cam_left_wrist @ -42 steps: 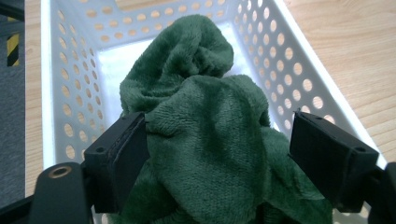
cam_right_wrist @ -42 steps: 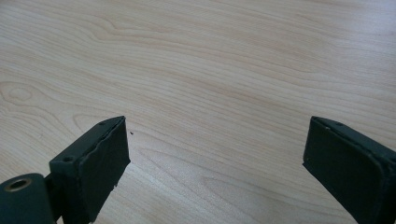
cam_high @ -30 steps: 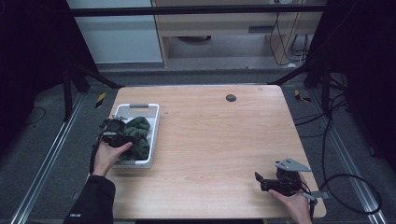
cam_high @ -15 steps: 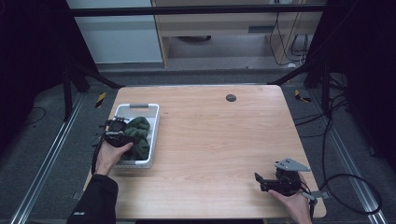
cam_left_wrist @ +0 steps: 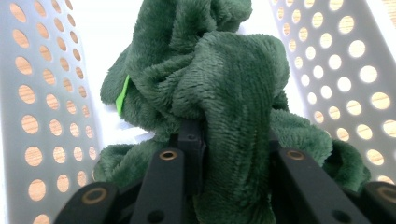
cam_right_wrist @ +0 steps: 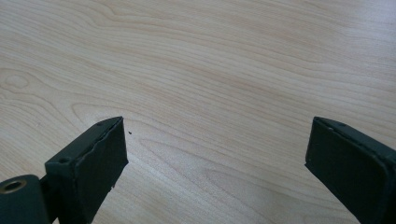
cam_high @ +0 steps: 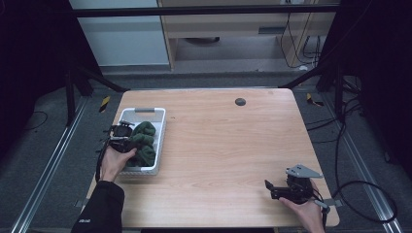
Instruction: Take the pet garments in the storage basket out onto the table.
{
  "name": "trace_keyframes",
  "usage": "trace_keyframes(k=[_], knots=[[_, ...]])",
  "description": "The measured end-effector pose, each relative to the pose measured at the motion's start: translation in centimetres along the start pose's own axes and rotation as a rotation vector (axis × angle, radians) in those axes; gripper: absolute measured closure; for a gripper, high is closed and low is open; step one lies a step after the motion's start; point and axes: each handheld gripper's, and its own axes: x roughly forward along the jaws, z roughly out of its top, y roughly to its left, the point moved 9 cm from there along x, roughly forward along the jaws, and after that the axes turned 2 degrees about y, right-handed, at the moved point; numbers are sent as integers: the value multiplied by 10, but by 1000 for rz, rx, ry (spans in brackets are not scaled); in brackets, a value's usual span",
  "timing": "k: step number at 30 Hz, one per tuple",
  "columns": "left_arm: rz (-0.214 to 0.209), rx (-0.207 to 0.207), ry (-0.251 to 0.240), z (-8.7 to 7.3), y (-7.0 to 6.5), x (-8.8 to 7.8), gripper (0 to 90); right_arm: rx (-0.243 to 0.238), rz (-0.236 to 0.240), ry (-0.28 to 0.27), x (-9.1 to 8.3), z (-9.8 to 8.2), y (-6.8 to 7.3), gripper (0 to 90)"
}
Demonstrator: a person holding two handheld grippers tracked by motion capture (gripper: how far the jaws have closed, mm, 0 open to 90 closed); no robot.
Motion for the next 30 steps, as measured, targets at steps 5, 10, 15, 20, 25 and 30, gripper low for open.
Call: trace_keyframes(k=[5,10,15,20,25,30], knots=[[-1,12,-16,0,0,-10,756,5,3,1,0,0,1,55],[-5,20,-45,1,-1,-24,760,-1,1,0,0,0,1,55],[-9,35,-76,4,-4,-39,765,-4,3,-1,0,0,1,55],[-2,62,-108,8,-7,-57,765,-6,-5,-6,-1,1,-1,54],[-2,82,-143,13,-10,-77,767,-10,-5,-5,-1,1,-1,54],[1,112,-179,18,-16,-97,768,-13,-5,-5,-1,1,0,54]])
